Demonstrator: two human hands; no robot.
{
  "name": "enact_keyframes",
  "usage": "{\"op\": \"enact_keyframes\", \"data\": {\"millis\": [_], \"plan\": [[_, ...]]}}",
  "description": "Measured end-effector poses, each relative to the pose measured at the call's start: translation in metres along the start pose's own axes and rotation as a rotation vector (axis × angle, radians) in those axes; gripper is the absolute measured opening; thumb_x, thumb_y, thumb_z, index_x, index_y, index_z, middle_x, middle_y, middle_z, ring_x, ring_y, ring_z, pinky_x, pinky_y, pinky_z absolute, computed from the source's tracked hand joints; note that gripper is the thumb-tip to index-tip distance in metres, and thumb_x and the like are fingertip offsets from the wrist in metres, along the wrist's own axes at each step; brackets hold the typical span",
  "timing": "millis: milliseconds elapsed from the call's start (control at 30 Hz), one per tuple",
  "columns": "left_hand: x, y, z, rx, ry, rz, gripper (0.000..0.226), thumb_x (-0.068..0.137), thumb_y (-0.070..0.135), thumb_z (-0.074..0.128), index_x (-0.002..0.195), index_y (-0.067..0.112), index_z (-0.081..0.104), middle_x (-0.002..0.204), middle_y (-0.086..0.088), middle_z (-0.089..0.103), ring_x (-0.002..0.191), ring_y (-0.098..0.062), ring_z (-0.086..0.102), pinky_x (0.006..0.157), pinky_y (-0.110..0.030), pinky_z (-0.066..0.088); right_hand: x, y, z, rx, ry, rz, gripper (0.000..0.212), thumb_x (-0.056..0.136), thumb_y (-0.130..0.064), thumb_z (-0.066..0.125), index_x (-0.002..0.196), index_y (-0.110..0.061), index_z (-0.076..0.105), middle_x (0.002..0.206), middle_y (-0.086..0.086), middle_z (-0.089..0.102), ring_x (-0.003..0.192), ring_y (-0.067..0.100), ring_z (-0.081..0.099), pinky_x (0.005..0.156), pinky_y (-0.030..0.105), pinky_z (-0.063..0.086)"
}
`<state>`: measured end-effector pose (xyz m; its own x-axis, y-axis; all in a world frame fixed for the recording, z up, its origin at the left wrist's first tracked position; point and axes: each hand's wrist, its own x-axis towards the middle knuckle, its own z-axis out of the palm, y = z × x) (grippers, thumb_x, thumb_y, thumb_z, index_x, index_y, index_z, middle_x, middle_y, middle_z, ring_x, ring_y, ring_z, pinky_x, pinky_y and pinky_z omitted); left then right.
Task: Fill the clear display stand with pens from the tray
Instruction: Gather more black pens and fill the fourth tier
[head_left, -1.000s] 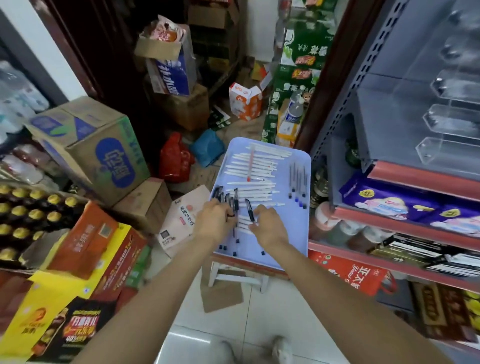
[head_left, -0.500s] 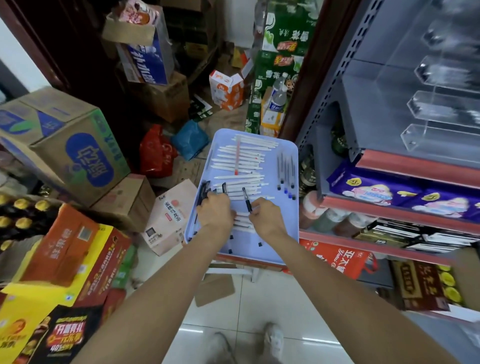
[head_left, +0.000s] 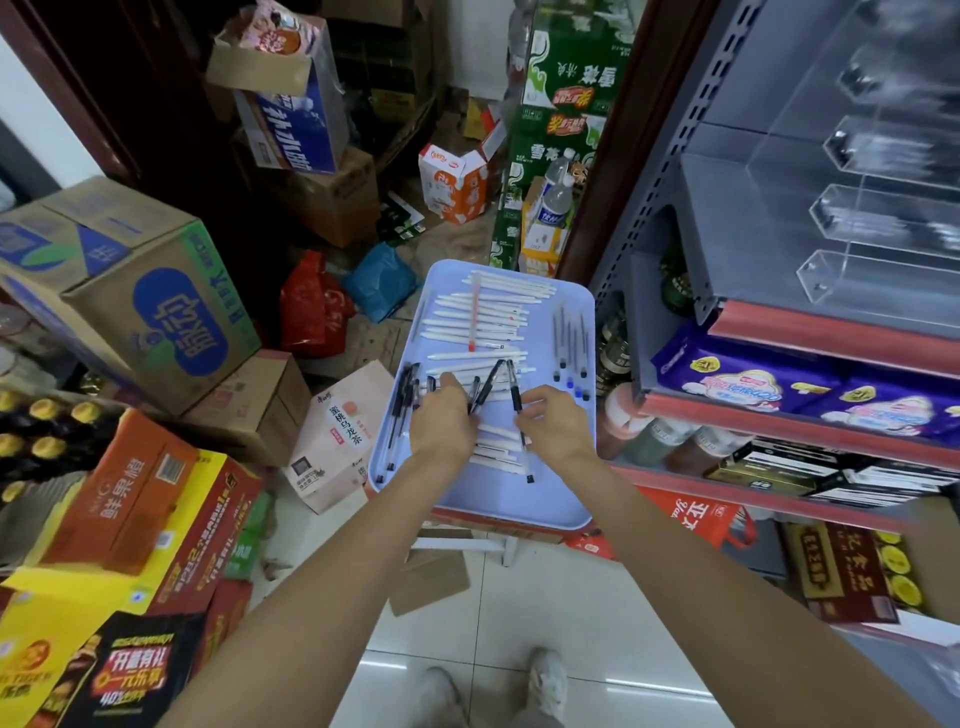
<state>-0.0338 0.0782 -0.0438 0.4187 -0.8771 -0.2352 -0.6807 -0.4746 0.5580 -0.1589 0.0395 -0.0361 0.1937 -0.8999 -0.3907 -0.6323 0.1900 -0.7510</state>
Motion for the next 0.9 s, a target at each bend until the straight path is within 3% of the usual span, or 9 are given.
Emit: {"op": "enact_keyframes", "data": {"millis": [100,200,267,400,500,567,667,767,900], "plan": [[-0.003,0.006,-0.008,-0.44,-0.018,-0.059,0.029,0.082,0.01,0.07,0.092,0.005,0.043,0.071,-0.002,0.051,0.074,-0.024,0.052,0.067,-0.033,0.04,-0.005,-0.004,-0.018,0.128,-0.004,-0.034,0.029,0.089,-0.003,0.058,0.117,-0.004,0.055,0.095,0.008,0.059,0.083,0.022,0.057,0.07,0.036,0.056],[-0.01,0.024,-0.019,-0.821,-0.099,-0.074,0.028,0.083,0.008,0.069,0.103,0.004,0.05,0.076,-0.009,0.062,0.071,-0.023,0.064,0.075,-0.042,0.051,-0.012,-0.011,-0.041,0.293,-0.014,-0.052,0.017,0.088,-0.001,0.058,0.099,-0.014,0.056,0.094,0.009,0.058,0.084,0.025,0.058,0.063,0.029,0.053],[-0.014,0.044,-0.026,-0.92,-0.176,0.021,0.007,0.089,0.006,0.059,0.093,0.01,0.055,0.081,-0.009,0.062,0.067,-0.013,0.067,0.074,-0.038,0.054,-0.017,-0.019,-0.059,0.385,-0.014,-0.075,0.019,0.088,-0.001,0.057,0.087,-0.018,0.05,0.094,0.012,0.057,0.079,0.024,0.06,0.061,0.028,0.054],[-0.017,0.104,-0.037,-0.798,-0.206,0.261,0.011,0.097,0.007,0.044,0.099,0.008,0.055,0.081,0.001,0.057,0.057,0.002,0.056,0.057,-0.014,0.046,-0.032,-0.034,-0.114,0.551,0.032,-0.203,0.044,0.088,0.006,0.054,0.118,-0.022,0.038,0.072,0.007,0.052,0.068,0.018,0.06,0.064,0.031,0.059],[-0.017,0.163,-0.041,-0.622,-0.151,0.447,0.017,0.099,0.009,0.039,0.095,0.021,0.05,0.078,0.009,0.059,0.053,0.004,0.049,0.056,-0.013,0.041,-0.036,-0.036,-0.174,0.61,0.08,-0.319,0.074,0.087,0.005,0.056,0.135,-0.041,0.023,0.064,0.005,0.051,0.068,0.016,0.06,0.068,0.034,0.06],[-0.019,0.204,-0.038,-0.53,-0.08,0.576,0.023,0.098,0.01,0.04,0.089,0.03,0.047,0.074,0.012,0.059,0.054,-0.001,0.049,0.061,-0.02,0.043,-0.034,-0.032,-0.218,0.627,0.13,-0.39,0.072,0.086,0.006,0.059,0.133,-0.037,0.027,0.068,0.005,0.058,0.069,0.019,0.066,0.073,0.037,0.059],[-0.022,0.263,-0.029,-0.426,0.061,0.687,0.014,0.097,0.01,0.044,0.094,0.02,0.052,0.072,0.016,0.057,0.06,-0.009,0.051,0.064,-0.02,0.043,-0.026,-0.021,-0.286,0.648,0.23,-0.475,0.061,0.083,0.008,0.061,0.123,-0.029,0.032,0.069,0.006,0.061,0.064,0.017,0.068,0.066,0.03,0.058],[-0.022,0.312,-0.015,-0.368,0.188,0.706,0.011,0.095,0.009,0.048,0.099,0.012,0.057,0.066,0.02,0.052,0.057,0.002,0.047,0.056,-0.007,0.036,-0.012,-0.008,-0.347,0.651,0.294,-0.562,0.049,0.085,0.008,0.059,0.114,-0.021,0.032,0.066,0.008,0.06,0.06,0.015,0.067,0.068,0.028,0.059],[-0.015,0.355,0.002,-0.291,0.261,0.671,0.012,0.094,0.01,0.051,0.1,0.014,0.06,0.062,0.012,0.053,0.057,-0.007,0.051,0.058,-0.019,0.041,0.017,0.01,-0.411,0.658,0.369,-0.598,0.03,0.089,0.006,0.055,0.103,-0.012,0.035,0.072,0.012,0.058,0.054,0.007,0.065,0.061,0.019,0.057]]}}
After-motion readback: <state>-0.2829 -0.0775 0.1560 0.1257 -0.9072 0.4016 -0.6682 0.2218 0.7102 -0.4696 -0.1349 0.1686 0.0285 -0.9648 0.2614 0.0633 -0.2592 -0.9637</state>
